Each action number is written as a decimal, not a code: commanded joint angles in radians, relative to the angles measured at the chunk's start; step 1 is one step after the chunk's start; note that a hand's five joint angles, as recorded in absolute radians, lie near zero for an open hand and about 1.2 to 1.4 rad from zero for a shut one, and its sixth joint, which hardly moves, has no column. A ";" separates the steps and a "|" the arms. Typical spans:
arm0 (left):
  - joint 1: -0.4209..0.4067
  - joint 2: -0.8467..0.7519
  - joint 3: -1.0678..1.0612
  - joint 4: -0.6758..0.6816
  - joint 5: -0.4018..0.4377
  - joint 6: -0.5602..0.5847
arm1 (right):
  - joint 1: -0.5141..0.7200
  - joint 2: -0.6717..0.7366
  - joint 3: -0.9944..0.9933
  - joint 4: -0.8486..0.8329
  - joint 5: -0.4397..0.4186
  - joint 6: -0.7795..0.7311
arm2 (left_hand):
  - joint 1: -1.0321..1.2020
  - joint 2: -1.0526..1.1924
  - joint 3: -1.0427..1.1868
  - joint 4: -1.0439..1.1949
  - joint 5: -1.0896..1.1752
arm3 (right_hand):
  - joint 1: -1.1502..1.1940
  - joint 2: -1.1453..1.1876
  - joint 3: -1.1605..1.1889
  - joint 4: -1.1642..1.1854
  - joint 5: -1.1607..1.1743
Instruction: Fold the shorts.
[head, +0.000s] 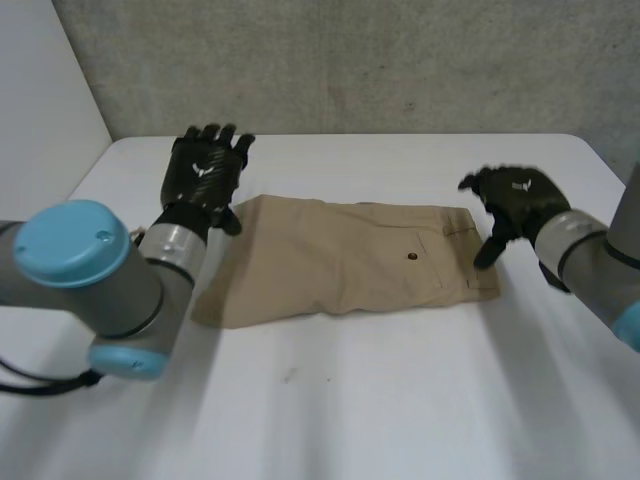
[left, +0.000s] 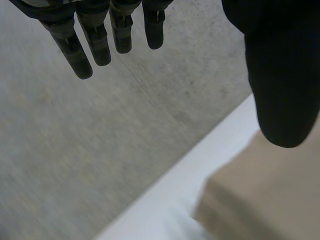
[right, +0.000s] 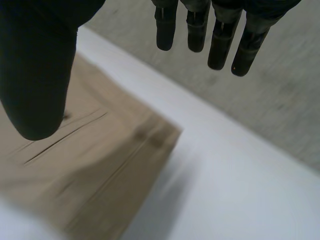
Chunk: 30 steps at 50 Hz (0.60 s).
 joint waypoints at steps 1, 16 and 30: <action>0.000 0.090 -0.077 -0.216 0.006 -0.165 | -0.019 0.059 0.080 -0.002 -0.031 -0.006 | -0.002 -0.005 -0.018 -0.010 -0.024 | 0.145 0.108 0.104 0.108 0.095; 0.012 0.087 -0.105 -0.256 -0.004 -0.175 | -0.054 0.168 0.094 -0.174 -0.023 -0.020 | -0.002 -0.005 -0.018 -0.010 -0.024 | 0.462 0.425 0.421 0.425 0.411; 0.010 0.090 -0.120 -0.258 -0.005 -0.175 | -0.085 0.161 0.086 -0.165 -0.024 -0.025 | -0.002 -0.005 -0.018 -0.010 -0.024 | 1.187 1.149 1.145 1.150 1.136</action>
